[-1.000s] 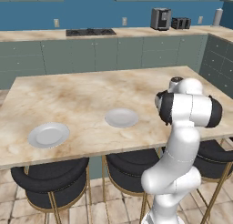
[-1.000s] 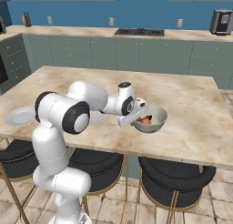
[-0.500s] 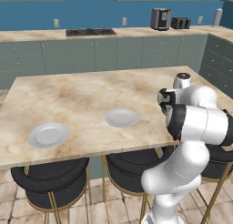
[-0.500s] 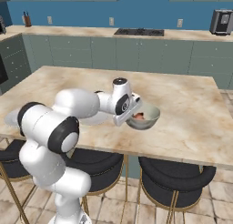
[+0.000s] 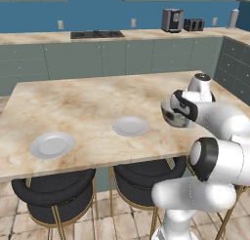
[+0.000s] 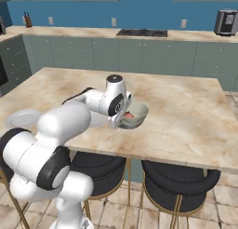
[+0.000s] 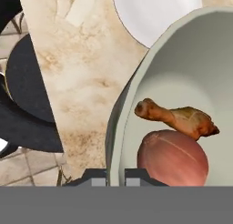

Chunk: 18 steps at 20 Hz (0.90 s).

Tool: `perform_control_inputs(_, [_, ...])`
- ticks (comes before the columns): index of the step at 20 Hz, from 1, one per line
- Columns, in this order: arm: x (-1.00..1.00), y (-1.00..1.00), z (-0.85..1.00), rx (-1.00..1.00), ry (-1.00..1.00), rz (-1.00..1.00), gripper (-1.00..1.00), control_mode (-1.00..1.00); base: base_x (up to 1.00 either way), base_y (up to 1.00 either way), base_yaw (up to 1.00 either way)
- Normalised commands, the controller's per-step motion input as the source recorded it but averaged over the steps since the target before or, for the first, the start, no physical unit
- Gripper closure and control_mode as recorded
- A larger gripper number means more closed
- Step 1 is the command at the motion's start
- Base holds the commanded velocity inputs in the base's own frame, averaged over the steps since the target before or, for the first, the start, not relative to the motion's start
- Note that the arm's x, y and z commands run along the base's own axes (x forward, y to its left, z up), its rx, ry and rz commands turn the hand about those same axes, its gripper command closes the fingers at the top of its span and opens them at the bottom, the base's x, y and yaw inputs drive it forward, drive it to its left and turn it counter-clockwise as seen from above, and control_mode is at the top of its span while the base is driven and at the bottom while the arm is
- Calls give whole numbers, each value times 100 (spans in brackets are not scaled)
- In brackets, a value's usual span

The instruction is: Pick the chicken drumstick and onion from their plates and place them in the bowl. Then put the bowl in the fridge.

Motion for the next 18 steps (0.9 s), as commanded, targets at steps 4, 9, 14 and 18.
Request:
perform_control_inputs(4, [-41, 53, 18, 0, 0, 30, 100, -100, 0, 0, 0])
perform_control_inputs(9, [-36, 55, 9, 0, -5, 24, 100, -100, 0, 0, 0])
perform_control_inputs(14, [-22, 40, 15, 0, -8, 10, 100, -100, 0, 0, 0])
perform_control_inputs(18, [-5, 10, 4, 0, -2, 0, 100, -100, 0, 0, 0])
